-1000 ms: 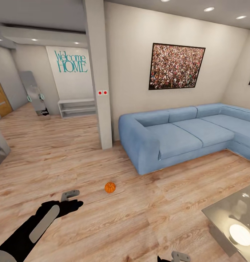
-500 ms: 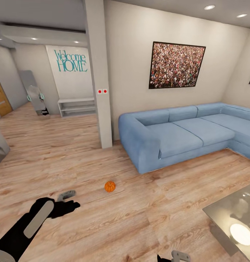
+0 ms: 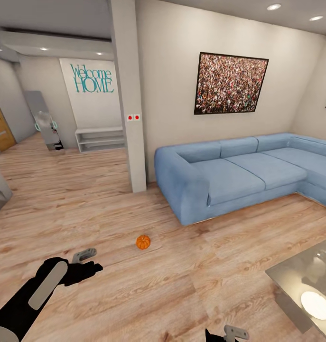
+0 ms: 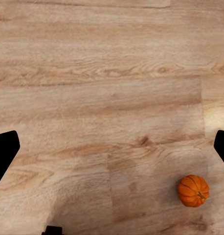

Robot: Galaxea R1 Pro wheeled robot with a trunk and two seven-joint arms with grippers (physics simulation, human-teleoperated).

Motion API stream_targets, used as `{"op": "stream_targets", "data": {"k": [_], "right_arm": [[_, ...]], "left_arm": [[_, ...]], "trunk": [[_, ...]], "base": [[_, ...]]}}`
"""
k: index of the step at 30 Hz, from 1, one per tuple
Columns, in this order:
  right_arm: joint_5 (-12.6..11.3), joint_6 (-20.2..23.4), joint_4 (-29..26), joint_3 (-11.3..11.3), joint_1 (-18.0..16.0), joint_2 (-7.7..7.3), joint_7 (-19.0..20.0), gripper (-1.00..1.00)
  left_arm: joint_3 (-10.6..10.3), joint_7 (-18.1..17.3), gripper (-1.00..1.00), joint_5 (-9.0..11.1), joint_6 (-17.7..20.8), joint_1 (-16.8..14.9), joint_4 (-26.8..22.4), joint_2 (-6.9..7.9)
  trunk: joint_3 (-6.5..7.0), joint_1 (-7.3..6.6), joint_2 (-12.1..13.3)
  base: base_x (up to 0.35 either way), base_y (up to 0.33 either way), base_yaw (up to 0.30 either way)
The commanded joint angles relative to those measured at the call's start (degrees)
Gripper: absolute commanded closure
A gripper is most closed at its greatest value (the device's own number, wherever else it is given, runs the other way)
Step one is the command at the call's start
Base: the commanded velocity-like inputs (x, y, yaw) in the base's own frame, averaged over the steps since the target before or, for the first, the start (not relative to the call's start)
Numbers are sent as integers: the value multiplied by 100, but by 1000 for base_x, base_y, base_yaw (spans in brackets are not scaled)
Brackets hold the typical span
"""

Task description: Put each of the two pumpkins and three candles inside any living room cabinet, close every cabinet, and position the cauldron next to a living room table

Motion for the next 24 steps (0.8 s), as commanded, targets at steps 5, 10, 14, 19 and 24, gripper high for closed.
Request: {"op": "stream_targets", "data": {"k": [5,10,14,19,24], "right_arm": [[-37,-2,-7,40,-3,-11,-37,-100],[-47,-5,-5,37,-3,-6,-31,-100],[-45,-14,-7,37,-3,-4,-29,-100],[-40,-17,-7,39,-3,-4,-36,-100],[-39,9,-7,42,-3,-4,-37,-100]], "left_arm": [[-25,54,-100,76,15,-5,-5,-2],[-16,49,-100,60,207,-5,-9,-3],[-7,48,-100,50,255,-5,-6,3],[-8,34,-100,51,271,-3,-3,1],[-10,23,-100,53,276,-1,-3,-5]], "trunk": [[-96,110,-205],[-186,220,-406],[-258,308,-566],[-348,418,-767],[-437,528,-968]], "base": [[0,0,0],[0,0,0],[0,0,0],[0,0,0],[0,0,0]]}}
